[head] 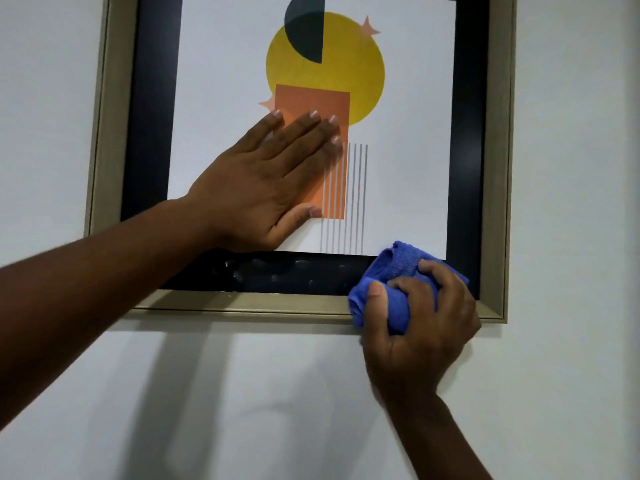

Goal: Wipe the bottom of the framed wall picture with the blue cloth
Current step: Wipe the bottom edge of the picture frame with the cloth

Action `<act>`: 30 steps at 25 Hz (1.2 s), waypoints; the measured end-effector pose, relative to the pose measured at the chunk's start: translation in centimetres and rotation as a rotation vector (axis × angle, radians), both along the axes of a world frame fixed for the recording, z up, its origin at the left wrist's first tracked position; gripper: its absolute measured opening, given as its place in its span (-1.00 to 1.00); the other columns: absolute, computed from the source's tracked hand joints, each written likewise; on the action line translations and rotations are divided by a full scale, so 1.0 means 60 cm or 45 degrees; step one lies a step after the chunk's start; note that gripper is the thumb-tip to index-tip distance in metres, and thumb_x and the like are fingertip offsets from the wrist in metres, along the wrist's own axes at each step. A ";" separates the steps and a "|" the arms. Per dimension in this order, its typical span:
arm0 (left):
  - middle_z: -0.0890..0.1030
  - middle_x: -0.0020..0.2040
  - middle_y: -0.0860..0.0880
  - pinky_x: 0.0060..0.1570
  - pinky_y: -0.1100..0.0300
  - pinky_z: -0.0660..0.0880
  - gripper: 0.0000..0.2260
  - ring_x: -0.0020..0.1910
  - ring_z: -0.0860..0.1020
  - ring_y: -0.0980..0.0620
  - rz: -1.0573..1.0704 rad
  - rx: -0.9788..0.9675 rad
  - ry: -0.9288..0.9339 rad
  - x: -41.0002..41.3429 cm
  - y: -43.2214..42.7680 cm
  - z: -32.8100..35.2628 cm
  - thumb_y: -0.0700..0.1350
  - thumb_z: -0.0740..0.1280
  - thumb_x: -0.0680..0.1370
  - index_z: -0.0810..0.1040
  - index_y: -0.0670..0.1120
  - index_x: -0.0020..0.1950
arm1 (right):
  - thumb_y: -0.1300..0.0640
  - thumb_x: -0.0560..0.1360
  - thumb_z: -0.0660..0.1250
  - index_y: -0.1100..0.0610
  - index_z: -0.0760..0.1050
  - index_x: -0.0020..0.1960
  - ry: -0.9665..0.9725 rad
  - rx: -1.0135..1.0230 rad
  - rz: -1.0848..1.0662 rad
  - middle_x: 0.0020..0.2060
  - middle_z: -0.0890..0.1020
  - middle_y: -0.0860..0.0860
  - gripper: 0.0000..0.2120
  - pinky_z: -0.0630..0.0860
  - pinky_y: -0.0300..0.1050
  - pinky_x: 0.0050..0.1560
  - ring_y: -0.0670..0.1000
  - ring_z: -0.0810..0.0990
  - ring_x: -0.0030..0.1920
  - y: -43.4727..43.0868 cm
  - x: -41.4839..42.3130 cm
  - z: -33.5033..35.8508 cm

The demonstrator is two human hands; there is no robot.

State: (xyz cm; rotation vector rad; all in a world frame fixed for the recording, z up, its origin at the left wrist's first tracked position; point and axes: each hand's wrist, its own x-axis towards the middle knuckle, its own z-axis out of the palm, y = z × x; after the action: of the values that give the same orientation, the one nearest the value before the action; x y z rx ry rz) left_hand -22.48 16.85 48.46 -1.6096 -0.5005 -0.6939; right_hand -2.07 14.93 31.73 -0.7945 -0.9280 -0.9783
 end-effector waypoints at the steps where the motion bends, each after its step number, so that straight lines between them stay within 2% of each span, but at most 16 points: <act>1: 0.03 0.60 -0.17 0.55 -0.15 0.02 -0.34 0.59 -0.03 -0.12 -0.006 0.007 0.007 0.000 0.001 0.001 0.23 -0.11 0.60 -0.05 -0.14 0.57 | -0.08 0.51 0.31 0.10 0.55 -0.06 -0.021 -0.010 -0.009 0.13 0.59 0.15 -0.76 0.38 0.12 0.23 0.17 0.53 0.21 0.000 -0.015 -0.003; 4: 0.01 0.61 -0.16 0.55 -0.14 0.00 -0.33 0.59 -0.04 -0.12 -0.028 -0.005 0.020 -0.009 0.004 0.003 0.25 -0.11 0.59 -0.07 -0.13 0.57 | -0.09 0.54 0.26 0.07 0.50 0.05 -0.236 -0.057 -0.056 0.18 0.59 0.18 -0.75 0.40 0.17 0.27 0.17 0.49 0.28 -0.008 0.009 -0.027; 7: -0.01 0.61 -0.16 0.55 -0.15 -0.03 -0.31 0.59 -0.06 -0.11 -0.040 -0.007 -0.001 -0.018 0.008 0.001 0.27 -0.15 0.58 -0.09 -0.13 0.57 | -0.07 0.55 0.24 0.11 0.52 0.05 -0.042 -0.060 -0.034 0.19 0.58 0.18 -0.74 0.41 0.27 0.23 0.19 0.50 0.26 -0.006 0.007 -0.014; 9: 0.00 0.61 -0.16 0.55 -0.16 -0.03 -0.31 0.59 -0.05 -0.11 -0.059 -0.012 0.001 -0.018 0.008 0.001 0.27 -0.15 0.58 -0.08 -0.13 0.57 | -0.08 0.57 0.21 0.09 0.52 0.13 0.036 -0.098 -0.035 0.27 0.52 0.15 -0.71 0.36 0.26 0.32 0.18 0.45 0.32 -0.001 -0.033 -0.009; 11: 0.01 0.61 -0.17 0.55 -0.16 -0.01 -0.31 0.59 -0.04 -0.12 -0.079 -0.010 0.005 -0.020 0.006 0.001 0.27 -0.15 0.58 -0.06 -0.14 0.57 | -0.10 0.60 0.15 0.03 0.47 0.26 -0.168 -0.150 -0.086 0.35 0.46 0.11 -0.67 0.27 0.23 0.42 0.16 0.38 0.41 -0.001 -0.036 -0.031; 13: 0.01 0.61 -0.17 0.55 -0.16 -0.01 -0.32 0.59 -0.04 -0.12 -0.074 -0.008 0.010 -0.026 0.005 0.000 0.26 -0.14 0.58 -0.06 -0.14 0.57 | -0.11 0.61 0.14 0.03 0.43 0.31 -0.294 -0.178 -0.150 0.37 0.45 0.14 -0.64 0.27 0.31 0.42 0.18 0.34 0.45 -0.009 -0.004 -0.052; 15: 0.00 0.61 -0.17 0.55 -0.17 0.00 -0.31 0.59 -0.04 -0.12 -0.070 -0.004 -0.008 -0.030 0.005 -0.001 0.27 -0.13 0.58 -0.07 -0.14 0.57 | -0.12 0.60 0.14 0.05 0.45 0.30 -0.190 -0.176 -0.098 0.37 0.48 0.17 -0.62 0.27 0.38 0.39 0.20 0.33 0.46 -0.011 -0.005 -0.039; 17: -0.01 0.61 -0.18 0.54 -0.18 0.00 -0.30 0.59 -0.05 -0.13 -0.074 -0.024 0.003 -0.029 0.004 0.000 0.27 -0.13 0.58 -0.08 -0.15 0.57 | -0.15 0.61 0.12 0.04 0.48 0.29 -0.031 -0.195 -0.021 0.39 0.47 0.17 -0.60 0.20 0.34 0.45 0.19 0.33 0.47 -0.007 -0.047 -0.023; 19: -0.01 0.61 -0.17 0.54 -0.18 -0.01 -0.29 0.59 -0.06 -0.13 -0.071 -0.022 0.017 -0.034 0.006 0.001 0.28 -0.13 0.57 -0.09 -0.15 0.57 | -0.14 0.62 0.11 0.04 0.52 0.26 -0.130 -0.187 -0.009 0.37 0.50 0.14 -0.61 0.20 0.33 0.47 0.18 0.34 0.46 -0.010 -0.066 -0.028; 21: -0.01 0.61 -0.17 0.55 -0.17 0.00 -0.29 0.59 -0.05 -0.12 -0.077 -0.018 0.044 -0.041 0.006 0.003 0.28 -0.12 0.57 -0.08 -0.14 0.57 | -0.07 0.63 0.12 0.08 0.59 0.17 -0.196 -0.142 0.016 0.30 0.57 0.12 -0.65 0.29 0.37 0.39 0.17 0.41 0.42 -0.015 -0.044 -0.032; 23: -0.01 0.61 -0.16 0.55 -0.17 0.01 -0.29 0.59 -0.05 -0.12 -0.067 -0.025 0.044 -0.047 0.006 0.002 0.28 -0.12 0.57 -0.09 -0.14 0.57 | -0.01 0.61 0.15 0.10 0.62 0.09 -0.037 -0.105 0.039 0.24 0.61 0.11 -0.69 0.32 0.38 0.34 0.17 0.47 0.36 -0.012 -0.054 -0.017; 25: -0.02 0.61 -0.16 0.54 -0.18 0.01 -0.29 0.59 -0.05 -0.12 -0.064 -0.042 0.050 -0.047 0.005 0.001 0.28 -0.12 0.57 -0.09 -0.14 0.57 | -0.04 0.58 0.20 0.07 0.60 0.10 0.163 -0.124 0.011 0.22 0.61 0.13 -0.72 0.28 0.35 0.39 0.17 0.46 0.35 -0.005 -0.106 -0.006; 27: -0.02 0.61 -0.16 0.54 -0.18 0.01 -0.29 0.59 -0.06 -0.12 -0.065 -0.047 0.069 -0.049 0.003 0.004 0.29 -0.12 0.57 -0.09 -0.14 0.57 | -0.10 0.58 0.18 0.02 0.53 0.16 0.062 -0.153 -0.010 0.25 0.58 0.14 -0.71 0.25 0.32 0.43 0.16 0.43 0.37 -0.005 -0.132 -0.019; 29: -0.03 0.61 -0.15 0.55 -0.16 0.00 -0.29 0.59 -0.05 -0.11 -0.063 -0.060 0.073 -0.061 0.003 0.006 0.29 -0.10 0.57 -0.10 -0.13 0.57 | -0.12 0.58 0.16 0.03 0.50 0.17 -0.071 -0.150 -0.038 0.24 0.57 0.17 -0.70 0.28 0.37 0.39 0.18 0.43 0.36 -0.003 -0.114 -0.036; 30: -0.03 0.61 -0.15 0.55 -0.16 0.00 -0.29 0.59 -0.06 -0.11 -0.061 -0.059 0.058 -0.066 0.004 0.007 0.29 -0.10 0.57 -0.10 -0.12 0.57 | -0.10 0.57 0.18 0.06 0.52 0.14 -0.028 -0.132 -0.045 0.23 0.58 0.18 -0.70 0.31 0.40 0.35 0.19 0.44 0.34 0.000 -0.109 -0.031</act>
State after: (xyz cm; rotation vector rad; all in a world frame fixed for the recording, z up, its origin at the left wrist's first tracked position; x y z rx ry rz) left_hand -26.42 17.09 48.89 -1.6819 -0.4488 -0.6846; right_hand -8.63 14.91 29.87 -0.8918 -0.9923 -0.9775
